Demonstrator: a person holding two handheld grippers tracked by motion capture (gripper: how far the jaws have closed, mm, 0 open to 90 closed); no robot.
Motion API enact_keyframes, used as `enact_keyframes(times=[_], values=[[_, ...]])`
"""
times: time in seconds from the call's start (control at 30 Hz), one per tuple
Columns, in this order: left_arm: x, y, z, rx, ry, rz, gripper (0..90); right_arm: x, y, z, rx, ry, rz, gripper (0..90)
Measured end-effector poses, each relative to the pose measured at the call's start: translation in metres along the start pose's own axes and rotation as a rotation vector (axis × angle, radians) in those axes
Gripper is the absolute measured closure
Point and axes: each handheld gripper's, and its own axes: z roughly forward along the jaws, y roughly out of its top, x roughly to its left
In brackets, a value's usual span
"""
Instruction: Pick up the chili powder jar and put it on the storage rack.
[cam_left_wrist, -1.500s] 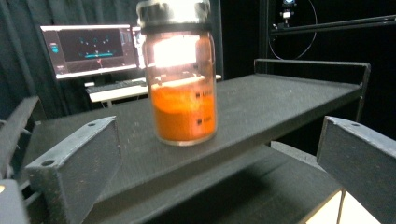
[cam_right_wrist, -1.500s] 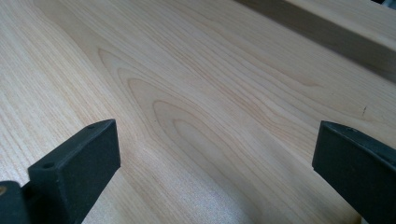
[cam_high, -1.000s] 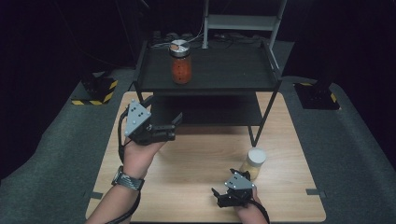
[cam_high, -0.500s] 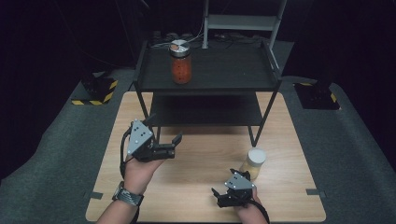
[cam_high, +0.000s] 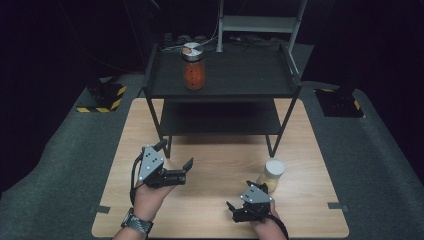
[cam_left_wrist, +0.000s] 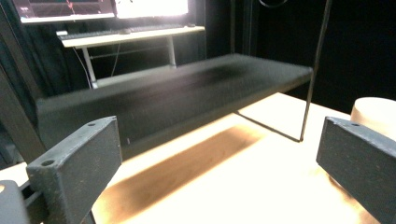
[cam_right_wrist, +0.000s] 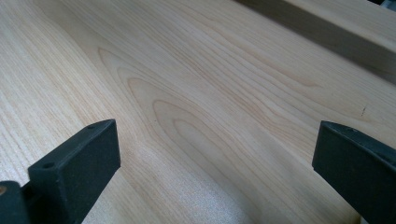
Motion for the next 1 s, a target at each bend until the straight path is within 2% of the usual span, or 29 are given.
enact_keyframes(times=[0.03,0.23,0.27,0.47,0.6,0.63,0.73,0.8,0.87,0.97,1.0], values=[[0.000,-0.008,0.000,0.018,-0.002,-0.006,0.5,0.000,0.000,0.000,0.000,0.000,0.000,0.2],[0.000,-0.027,0.000,0.051,-0.004,-0.024,0.5,0.000,0.000,0.000,0.000,-0.001,-0.001,0.2],[-0.001,-0.035,0.000,0.068,-0.003,-0.026,0.5,0.000,0.000,0.000,0.001,-0.001,-0.001,0.2],[0.001,-0.049,0.001,0.112,-0.016,-0.038,0.5,0.001,0.000,0.000,0.001,-0.002,-0.002,0.2],[0.000,-0.062,0.001,0.151,-0.013,-0.030,0.4,0.001,0.001,0.000,0.004,-0.003,-0.002,0.2],[0.000,-0.062,0.001,0.151,-0.013,-0.030,0.4,0.001,0.001,0.000,0.004,-0.003,-0.002,0.2],[-0.002,-0.065,0.002,0.192,-0.003,-0.014,0.4,0.001,0.001,0.000,0.003,-0.005,-0.004,0.2],[0.000,-0.069,0.003,0.222,-0.004,-0.020,0.4,0.002,0.001,0.000,0.005,-0.006,-0.006,0.2],[0.000,-0.070,0.004,0.232,0.000,-0.016,0.4,0.002,0.001,0.001,0.005,-0.006,-0.006,0.2],[-0.001,-0.072,0.007,0.282,0.000,0.000,0.4,0.002,0.001,0.001,0.006,-0.006,-0.005,0.2],[-0.003,-0.074,0.009,0.312,-0.002,0.013,0.5,0.001,0.002,0.001,0.009,-0.004,-0.004,0.2]])
